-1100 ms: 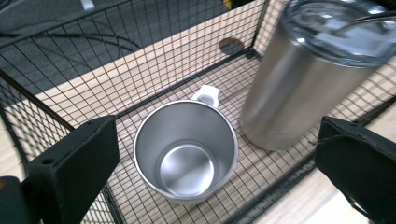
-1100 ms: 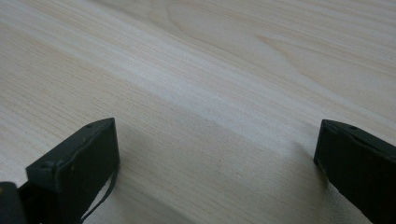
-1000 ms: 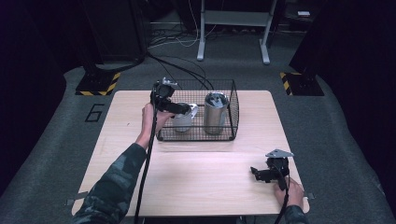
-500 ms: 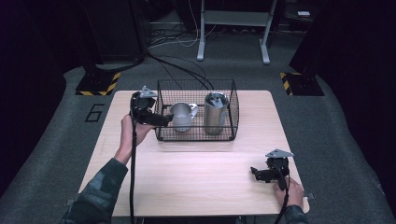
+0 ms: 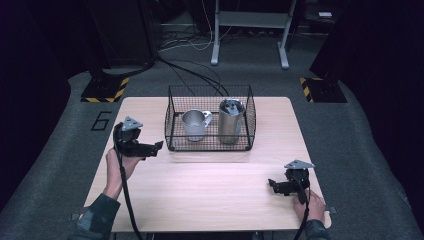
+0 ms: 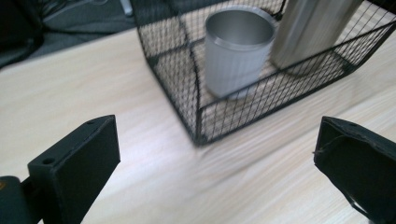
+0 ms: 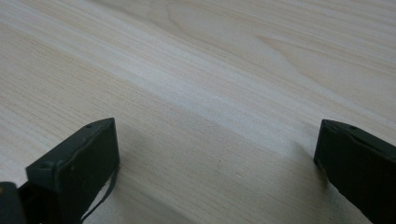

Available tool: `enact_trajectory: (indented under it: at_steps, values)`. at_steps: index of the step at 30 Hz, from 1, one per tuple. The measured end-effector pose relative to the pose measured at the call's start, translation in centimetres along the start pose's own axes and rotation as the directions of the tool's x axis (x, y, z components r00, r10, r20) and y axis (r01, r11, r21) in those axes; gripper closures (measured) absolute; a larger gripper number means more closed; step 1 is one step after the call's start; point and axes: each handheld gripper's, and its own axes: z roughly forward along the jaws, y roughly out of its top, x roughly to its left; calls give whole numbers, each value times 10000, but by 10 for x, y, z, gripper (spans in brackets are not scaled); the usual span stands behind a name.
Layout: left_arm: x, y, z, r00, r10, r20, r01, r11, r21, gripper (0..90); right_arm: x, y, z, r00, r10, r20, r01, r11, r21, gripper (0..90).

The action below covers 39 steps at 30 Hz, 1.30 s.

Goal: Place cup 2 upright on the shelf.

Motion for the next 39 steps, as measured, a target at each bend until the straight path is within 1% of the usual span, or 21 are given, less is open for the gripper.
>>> enact_trajectory:
  at_steps: [5,6,7,8,10,14,17,19,20,21,23,24,25,27,29,30,32,34,35,37,39]
  values:
    - [9,-31,4,9986,-449,-294,459,9984,328,2,0,0,0,10000,4,2,-4,10000,0,0]
    - [13,-40,5,9978,-569,-352,585,9972,459,2,0,0,0,10000,-1,4,1,10000,2,0]
    - [13,-40,5,9978,-569,-352,585,9972,459,2,0,0,0,10000,-1,4,1,10000,2,0]
    - [17,-53,8,9956,-821,-451,846,9947,580,2,0,0,0,10000,-2,4,2,10000,-1,0]
    - [20,-64,10,9935,-1030,-478,1066,9912,786,2,0,0,0,10000,4,1,-4,10000,0,0]
    - [25,-93,19,9869,-1502,-589,1559,9820,1069,1,0,0,0,10000,3,0,-3,10000,0,0]
    - [27,-112,25,9836,-1621,-789,1714,9766,1298,1,0,0,0,10000,1,4,-1,10000,1,0]
    - [28,-122,29,9840,-1475,-996,1610,9762,1451,1,0,0,0,10000,-2,4,2,10000,-1,0]
    - [28,-127,31,9849,-1325,-1117,1477,9789,1409,1,0,0,0,10000,2,3,-2,10000,-1,0]
    - [29,-131,33,9843,-1230,-1269,1414,9788,1482,1,0,0,0,10000,4,5,-4,10000,0,0]
    - [30,-136,37,9848,-1156,-1296,1351,9789,1530,1,0,0,0,10000,-1,3,1,10000,0,0]
    - [32,-140,39,9824,-1212,-1425,1415,9797,1421,1,0,0,0,10000,0,3,0,10000,1,0]
    - [33,-142,40,9830,-1168,-1419,1370,9803,1425,1,0,0,0,10000,0,4,0,10000,-3,0]
    - [37,-146,43,9806,-1235,-1526,1435,9813,1284,1,0,0,0,10000,2,4,-2,10000,-1,0]
    - [41,-150,45,9794,-1349,-1503,1550,9792,1312,1,0,0,0,10000,-1,2,1,10000,1,0]
    - [42,-152,46,9765,-1456,-1589,1652,9791,1183,1,0,0,0,10000,1,4,-1,10000,-1,0]
    - [44,-154,45,9746,-1517,-1646,1703,9798,1052,0,0,0,0,10000,1,3,-1,10000,1,0]
    - [45,-155,46,9719,-1493,-1818,1682,9813,933,0,0,0,0,10000,0,3,0,10000,1,0]
    - [45,-155,46,9729,-1401,-1838,1607,9817,1026,0,0,0,0,10000,2,4,-2,10000,3,0]
    - [44,-155,46,9733,-1409,-1811,1615,9814,1042,0,0,0,0,10000,0,1,0,10000,0,0]
    - [45,-155,46,9762,-1304,-1734,1500,9830,1054,0,0,0,0,10000,1,2,-1,10000,1,0]
